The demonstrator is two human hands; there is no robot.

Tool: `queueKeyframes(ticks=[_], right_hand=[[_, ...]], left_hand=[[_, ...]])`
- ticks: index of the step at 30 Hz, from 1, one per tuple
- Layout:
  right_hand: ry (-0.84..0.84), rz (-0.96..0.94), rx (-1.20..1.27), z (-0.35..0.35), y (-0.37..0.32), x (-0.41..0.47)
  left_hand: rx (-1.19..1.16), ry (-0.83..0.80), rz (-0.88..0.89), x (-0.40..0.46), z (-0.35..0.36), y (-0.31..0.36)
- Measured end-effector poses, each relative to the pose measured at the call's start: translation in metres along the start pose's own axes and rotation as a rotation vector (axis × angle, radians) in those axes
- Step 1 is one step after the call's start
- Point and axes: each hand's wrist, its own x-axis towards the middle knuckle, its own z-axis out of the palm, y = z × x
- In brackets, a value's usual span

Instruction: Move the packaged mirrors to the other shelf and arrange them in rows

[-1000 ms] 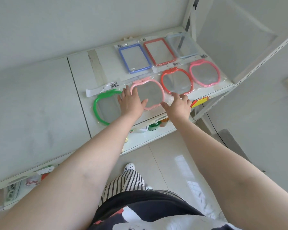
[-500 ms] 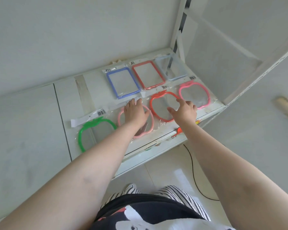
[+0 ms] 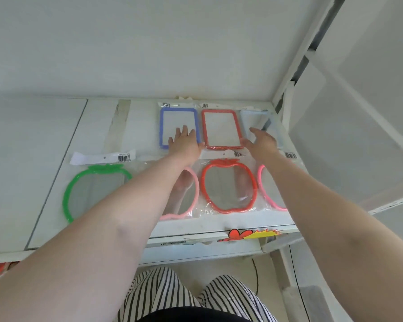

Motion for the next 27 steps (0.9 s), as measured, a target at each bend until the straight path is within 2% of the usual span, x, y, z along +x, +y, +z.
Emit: queueKeyframes(ticks=[5, 8, 22, 27], right_hand=[[-0.093, -0.029, -0.088, 0.013, 0.016, 0.034], [-0.077, -0.058, -0.136, 0.017, 0.020, 0.043], [-0.159, -0.143, -0.144, 0.014, 0.040, 0.053], [-0.120, -0.194, -0.109, 0.005, 0.024, 0.049]], left_hand=[[0.045, -0.022, 0.003, 0.016, 0.021, 0.005], [0.090, -0.004, 0.011, 0.018, 0.025, 0.008], [0.079, 0.026, 0.028, 0.012, 0.027, 0.008], [0.056, 0.090, 0.039, 0.006, 0.018, 0.024]])
